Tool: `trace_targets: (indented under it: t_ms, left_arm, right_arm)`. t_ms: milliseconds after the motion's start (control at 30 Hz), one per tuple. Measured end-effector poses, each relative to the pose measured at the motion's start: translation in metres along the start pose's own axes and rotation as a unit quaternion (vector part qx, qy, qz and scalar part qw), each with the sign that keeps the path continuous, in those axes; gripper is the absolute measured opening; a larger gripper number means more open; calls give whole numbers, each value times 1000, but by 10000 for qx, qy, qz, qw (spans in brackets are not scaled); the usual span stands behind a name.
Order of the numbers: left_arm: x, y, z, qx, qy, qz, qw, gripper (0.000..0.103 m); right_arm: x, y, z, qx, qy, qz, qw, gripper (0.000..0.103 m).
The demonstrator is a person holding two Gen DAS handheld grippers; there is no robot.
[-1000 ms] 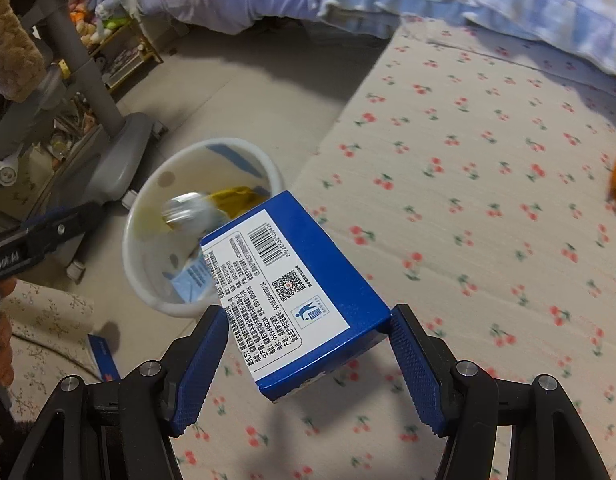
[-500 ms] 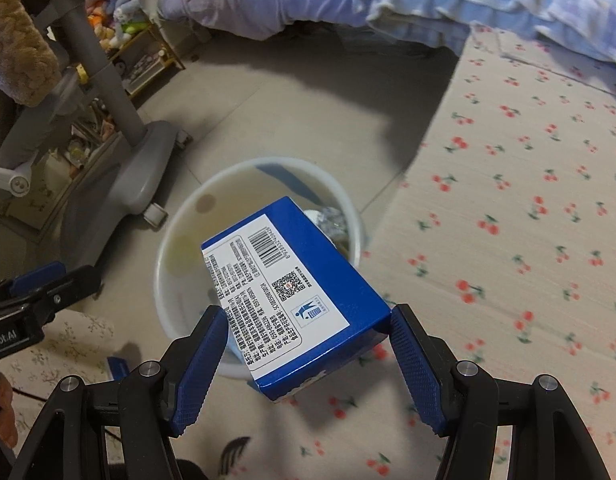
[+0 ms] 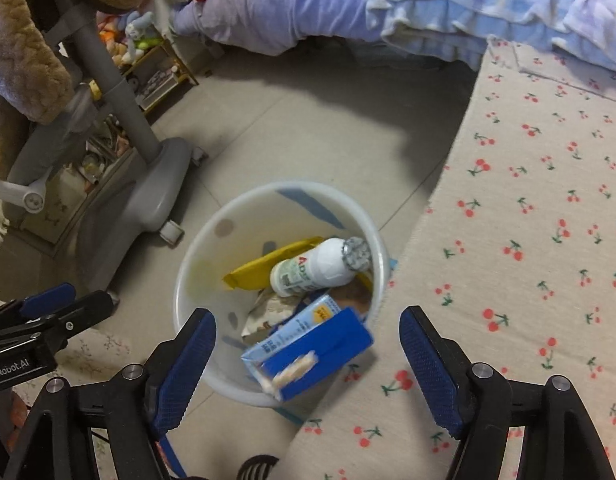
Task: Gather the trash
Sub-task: 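Open the left tool to drop the bottle while the right tool drops the blue box, then grasp the orange chili by its body with the left tool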
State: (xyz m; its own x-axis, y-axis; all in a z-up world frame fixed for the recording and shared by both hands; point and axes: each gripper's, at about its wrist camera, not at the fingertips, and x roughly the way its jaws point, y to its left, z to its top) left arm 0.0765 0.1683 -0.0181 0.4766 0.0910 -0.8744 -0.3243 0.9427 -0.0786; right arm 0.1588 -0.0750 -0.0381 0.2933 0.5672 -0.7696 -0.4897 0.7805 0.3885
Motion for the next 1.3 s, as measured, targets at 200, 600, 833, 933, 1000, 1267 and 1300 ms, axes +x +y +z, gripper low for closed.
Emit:
trace_targets:
  t_ms: [200, 600, 833, 933, 1000, 1267, 1300]
  left_arm:
    - [-4, -8, -1, 112, -54, -4, 9999, 87]
    - [-7, -47, 0, 386, -77, -165, 9991, 88]
    - [-6, -97, 5, 571, -48, -449, 9973, 88]
    - [-7, -125, 6, 682, -38, -591, 9959, 88]
    - [-8, -145, 5, 770, -46, -695, 9946, 88]
    - [-8, -222, 1, 1109, -54, -1007, 9887, 88]
    - [-7, -233, 0, 1147, -50, -1039, 9879, 88]
  right_arm:
    - [-14, -12, -3, 1, -56, -159, 9999, 80]
    - [-58, -65, -12, 271, -242, -741, 9966, 80]
    - [-92, -110, -22, 560, -379, -1113, 9915, 80]
    - [-108, -128, -27, 646, -452, -1306, 9883, 80]
    - [-118, -141, -31, 724, -498, -1423, 9859, 80]
    - [-160, -189, -45, 1128, -715, -1650, 9772, 80]
    - [-166, -195, -47, 1177, -750, -1679, 9759, 80]
